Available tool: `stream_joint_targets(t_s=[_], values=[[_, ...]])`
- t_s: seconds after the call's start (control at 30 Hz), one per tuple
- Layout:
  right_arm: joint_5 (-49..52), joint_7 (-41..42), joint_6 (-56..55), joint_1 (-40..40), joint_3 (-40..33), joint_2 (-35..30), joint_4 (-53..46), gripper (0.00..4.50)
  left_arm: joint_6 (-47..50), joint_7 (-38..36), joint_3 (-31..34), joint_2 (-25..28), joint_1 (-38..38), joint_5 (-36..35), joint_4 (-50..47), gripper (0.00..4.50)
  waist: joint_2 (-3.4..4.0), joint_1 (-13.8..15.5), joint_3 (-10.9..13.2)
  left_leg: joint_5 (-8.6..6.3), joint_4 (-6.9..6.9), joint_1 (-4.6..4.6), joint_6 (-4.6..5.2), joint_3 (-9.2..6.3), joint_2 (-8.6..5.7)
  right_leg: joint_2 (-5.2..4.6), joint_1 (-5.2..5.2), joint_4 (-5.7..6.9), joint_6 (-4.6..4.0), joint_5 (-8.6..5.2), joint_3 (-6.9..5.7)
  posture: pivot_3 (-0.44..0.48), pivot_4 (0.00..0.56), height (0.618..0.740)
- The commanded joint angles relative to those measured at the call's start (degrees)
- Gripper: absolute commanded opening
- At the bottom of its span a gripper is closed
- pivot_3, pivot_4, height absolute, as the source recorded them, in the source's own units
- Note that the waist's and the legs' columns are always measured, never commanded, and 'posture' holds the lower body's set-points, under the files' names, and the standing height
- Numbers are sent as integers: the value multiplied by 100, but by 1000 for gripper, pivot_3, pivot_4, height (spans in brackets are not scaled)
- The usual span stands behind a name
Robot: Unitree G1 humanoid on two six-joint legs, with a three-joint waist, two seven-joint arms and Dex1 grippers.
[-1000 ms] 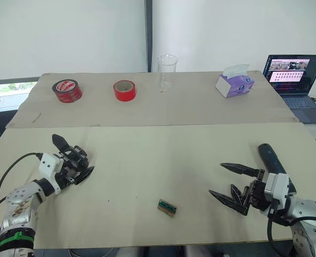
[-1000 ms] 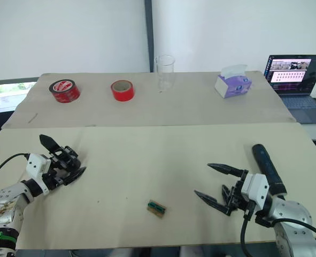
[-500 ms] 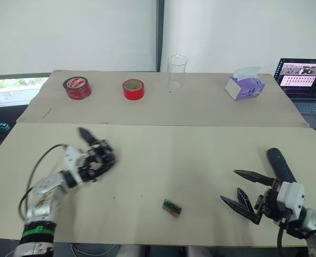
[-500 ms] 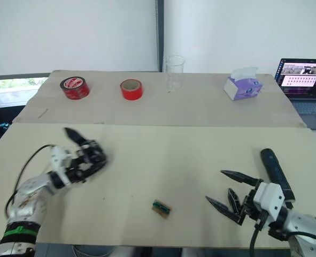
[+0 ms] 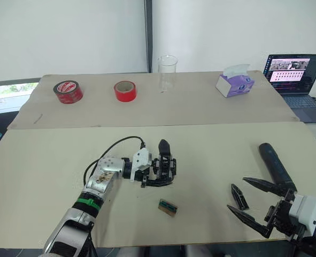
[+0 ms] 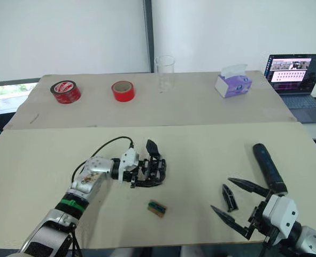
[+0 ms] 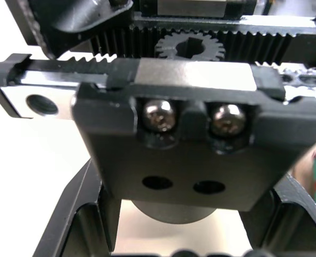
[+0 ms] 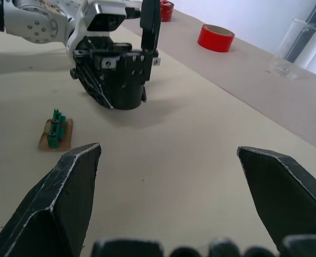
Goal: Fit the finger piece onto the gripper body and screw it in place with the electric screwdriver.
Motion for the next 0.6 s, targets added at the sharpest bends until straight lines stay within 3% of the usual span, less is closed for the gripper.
stream_joint_targets(t_s=[0.03, 0.6], values=[[171, -69, 88, 126, -206, -39, -338, 4500, -250, -5, -2, -83, -236, 107, 13, 2345, 0, 6, 0, -1, 1, -1, 1, 0, 0, 0, 0, -3, 0, 0, 0, 0, 150, 740], [52, -316, 194, 120, 164, 54, -465, 4500, -375, 231, -306, 136, 174, 751, -63, 2345, 5, 8, -3, -3, 5, 3, 5, 0, 0, -3, 7, -3, 2, -1, 2, 0, 150, 740]])
